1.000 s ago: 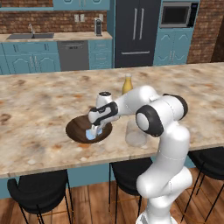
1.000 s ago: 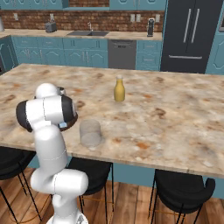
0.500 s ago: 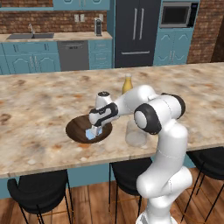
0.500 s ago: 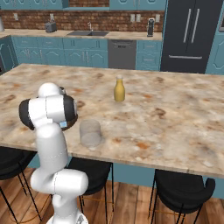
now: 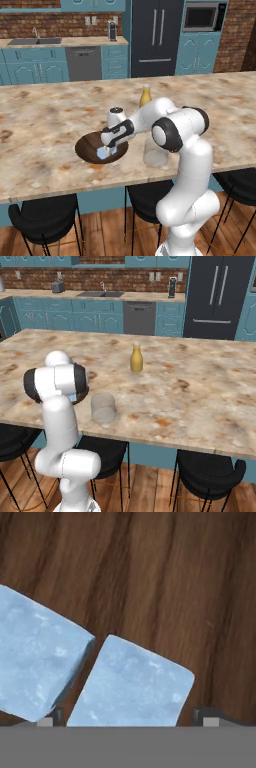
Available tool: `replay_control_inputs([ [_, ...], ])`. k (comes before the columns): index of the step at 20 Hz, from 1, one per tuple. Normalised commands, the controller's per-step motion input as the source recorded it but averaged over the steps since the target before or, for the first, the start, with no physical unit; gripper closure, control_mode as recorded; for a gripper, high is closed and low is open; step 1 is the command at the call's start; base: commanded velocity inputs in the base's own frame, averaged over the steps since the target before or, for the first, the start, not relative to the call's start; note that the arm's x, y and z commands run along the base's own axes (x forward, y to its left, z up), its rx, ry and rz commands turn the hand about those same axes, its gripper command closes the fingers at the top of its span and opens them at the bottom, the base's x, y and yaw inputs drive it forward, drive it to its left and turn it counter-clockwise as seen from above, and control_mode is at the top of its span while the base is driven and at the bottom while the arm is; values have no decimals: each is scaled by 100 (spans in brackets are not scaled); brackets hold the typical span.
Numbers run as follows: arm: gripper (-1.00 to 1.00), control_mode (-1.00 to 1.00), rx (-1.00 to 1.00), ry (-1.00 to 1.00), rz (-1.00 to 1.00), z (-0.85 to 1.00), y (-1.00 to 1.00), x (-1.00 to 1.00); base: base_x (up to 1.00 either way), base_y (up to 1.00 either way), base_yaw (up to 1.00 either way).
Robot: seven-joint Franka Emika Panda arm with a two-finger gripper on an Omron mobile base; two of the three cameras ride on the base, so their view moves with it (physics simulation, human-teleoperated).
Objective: There are two ice cubes in the ice bowl. Place both ice cubes in the glass cup.
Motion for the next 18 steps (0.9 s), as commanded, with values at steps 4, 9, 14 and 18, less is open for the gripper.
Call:
replay_control_inputs([
  [4,-100,-100,0,-2,0,-1,9,30,0,0,0],
  [9,100,-100,0,0,0,0,5,13,0,0,0],
  [14,100,-100,0,-6,-4,17,-2,-24,0,0,0],
  [18,100,-100,0,-12,-20,88,-23,-54,0,0,0],
])
